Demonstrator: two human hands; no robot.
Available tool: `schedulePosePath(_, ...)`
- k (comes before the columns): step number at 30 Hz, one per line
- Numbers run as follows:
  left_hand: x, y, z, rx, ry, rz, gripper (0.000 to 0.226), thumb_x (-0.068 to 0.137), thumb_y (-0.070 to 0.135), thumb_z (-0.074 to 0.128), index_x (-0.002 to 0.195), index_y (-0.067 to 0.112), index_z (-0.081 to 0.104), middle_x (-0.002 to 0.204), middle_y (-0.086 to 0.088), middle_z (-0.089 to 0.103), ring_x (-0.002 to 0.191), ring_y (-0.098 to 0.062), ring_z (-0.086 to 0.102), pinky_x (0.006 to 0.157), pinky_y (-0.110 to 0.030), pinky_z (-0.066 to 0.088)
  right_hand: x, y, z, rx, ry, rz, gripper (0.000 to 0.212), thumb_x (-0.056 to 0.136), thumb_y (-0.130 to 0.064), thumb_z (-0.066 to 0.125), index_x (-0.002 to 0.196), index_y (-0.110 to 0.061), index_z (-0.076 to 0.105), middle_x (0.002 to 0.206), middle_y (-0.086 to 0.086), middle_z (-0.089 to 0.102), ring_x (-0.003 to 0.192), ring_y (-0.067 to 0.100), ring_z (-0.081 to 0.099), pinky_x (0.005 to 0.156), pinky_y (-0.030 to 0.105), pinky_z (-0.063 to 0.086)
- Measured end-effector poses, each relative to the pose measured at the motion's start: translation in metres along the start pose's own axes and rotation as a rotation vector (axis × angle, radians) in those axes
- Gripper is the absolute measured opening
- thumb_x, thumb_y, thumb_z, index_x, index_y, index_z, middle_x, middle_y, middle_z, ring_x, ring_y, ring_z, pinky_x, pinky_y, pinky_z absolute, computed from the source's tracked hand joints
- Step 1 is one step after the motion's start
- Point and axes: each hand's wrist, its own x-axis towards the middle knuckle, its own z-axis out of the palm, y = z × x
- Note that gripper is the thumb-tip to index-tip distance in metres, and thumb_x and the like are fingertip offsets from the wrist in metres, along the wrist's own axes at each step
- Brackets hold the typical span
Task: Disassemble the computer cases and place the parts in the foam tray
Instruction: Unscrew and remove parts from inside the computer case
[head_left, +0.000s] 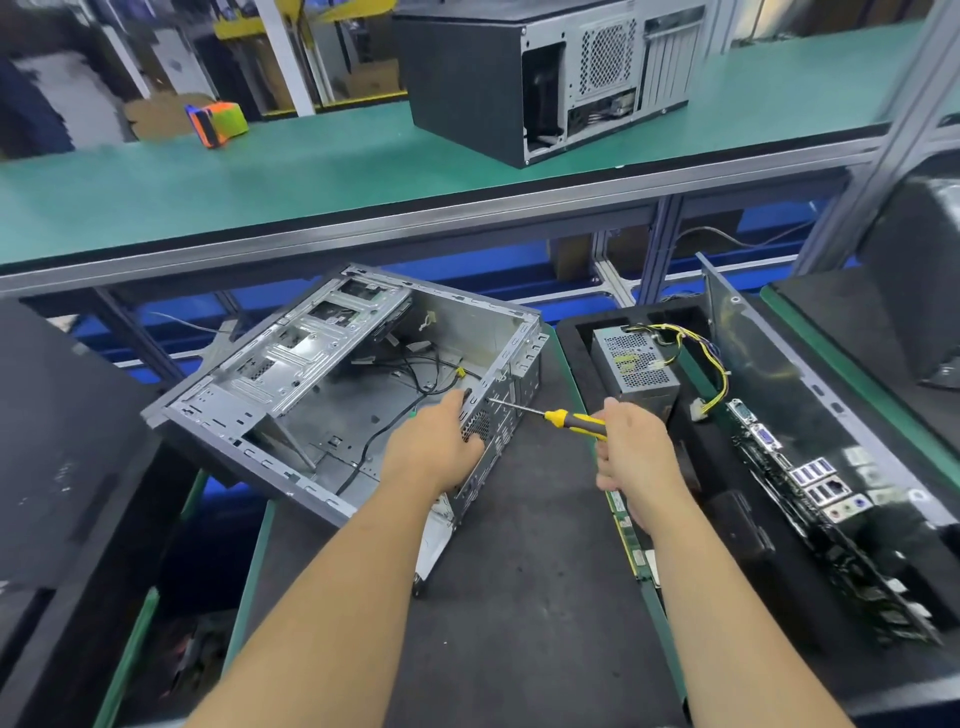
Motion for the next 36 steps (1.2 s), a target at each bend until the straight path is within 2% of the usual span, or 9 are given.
schedulePosePath(7,0.003,0.001,0.000,0.001,-0.003,0.017,0.033,0.093,0.034,0.054,0.121,0.021,0.043,0.072,0.004,0.047,0.071,-0.027,0.053,0.061,-0.034,0.041,-0.011,0.028,-0.007,-0.370,0.032,-0.635,0.018,0.097,-0.004,0.056,0.093,-0.021,0.058,0.086,-0.015,0.057,0.076,0.002,0.053,0.065,0.010,0.037)
schedulePosePath(11,0.001,0.000,-0.001,-0.004,-0.004,0.022,0.036,0.092,0.034,0.054,0.124,0.022,0.043,0.076,0.002,0.052,0.072,-0.027,0.054,0.061,-0.034,0.042,-0.013,0.026,0.006,0.010,0.096,-0.351,0.027,0.096,-0.009,0.059,0.094,-0.036,0.060,0.081,-0.010,0.062,0.063,0.007,0.056,0.062,0.022,0.047)
schedulePosePath(14,0.002,0.000,-0.001,-0.002,-0.005,0.025,0.034,0.092,0.034,0.054,0.121,0.022,0.043,0.079,0.000,0.054,0.072,-0.027,0.055,0.062,-0.034,0.043,-0.006,0.016,0.004,0.245,-0.004,-0.122,0.008,0.102,-0.019,0.053,0.100,-0.024,0.059,0.090,0.001,0.063,0.064,0.015,0.059,0.058,0.035,0.054)
schedulePosePath(17,0.003,0.000,-0.001,-0.001,-0.011,0.024,0.030,0.092,0.034,0.053,0.116,0.021,0.043,0.078,0.001,0.054,0.071,-0.026,0.055,0.063,-0.035,0.044,0.002,0.010,-0.001,0.113,-0.037,0.142,0.033,0.105,-0.043,0.040,0.100,-0.015,0.058,0.068,0.010,0.057,0.042,0.017,0.043,0.042,0.028,0.041)
schedulePosePath(20,0.003,-0.001,-0.001,-0.005,-0.018,0.029,0.030,0.093,0.034,0.053,0.118,0.021,0.043,0.087,-0.002,0.060,0.074,-0.028,0.058,0.064,-0.036,0.046,0.002,0.016,-0.005,0.006,-0.059,0.017,0.030,0.106,-0.032,0.042,0.089,-0.010,0.054,0.056,-0.002,0.041,0.044,0.012,0.028,0.045,0.028,0.029)
schedulePosePath(24,0.002,0.000,-0.001,-0.006,-0.021,0.028,0.032,0.093,0.034,0.053,0.121,0.021,0.043,0.091,-0.003,0.060,0.078,-0.030,0.058,0.065,-0.036,0.045,-0.006,0.024,-0.008,-0.317,0.034,-0.422,0.016,0.101,-0.018,0.053,0.087,-0.023,0.058,0.069,-0.013,0.059,0.057,0.005,0.045,0.053,0.014,0.037)
schedulePosePath(27,0.002,0.000,-0.002,-0.015,-0.026,0.021,0.029,0.094,0.034,0.053,0.118,0.022,0.042,0.091,-0.003,0.060,0.078,-0.029,0.058,0.065,-0.035,0.044,-0.011,0.027,-0.001,-0.290,0.103,-0.506,0.020,0.098,-0.012,0.057,0.094,-0.030,0.063,0.083,-0.013,0.062,0.070,0.001,0.056,0.063,0.010,0.041)
schedulePosePath(31,0.002,0.000,-0.002,-0.025,-0.029,0.016,0.027,0.094,0.034,0.053,0.115,0.023,0.042,0.090,-0.004,0.061,0.079,-0.030,0.059,0.066,-0.036,0.044,-0.014,0.021,0.009,0.138,0.115,-0.258,0.010,0.099,-0.024,0.059,0.106,-0.029,0.063,0.086,-0.006,0.066,0.065,0.016,0.066,0.065,0.037,0.058)
schedulePosePath(36,0.002,-0.001,-0.001,-0.037,-0.031,0.015,0.028,0.094,0.034,0.053,0.118,0.024,0.042,0.091,-0.005,0.062,0.079,-0.028,0.061,0.065,-0.036,0.047,-0.003,0.009,0.006,0.235,0.062,0.221,0.044,0.105,-0.044,0.035,0.097,-0.011,0.063,0.052,0.002,0.046,0.040,0.015,0.030,0.040,0.025,0.033)
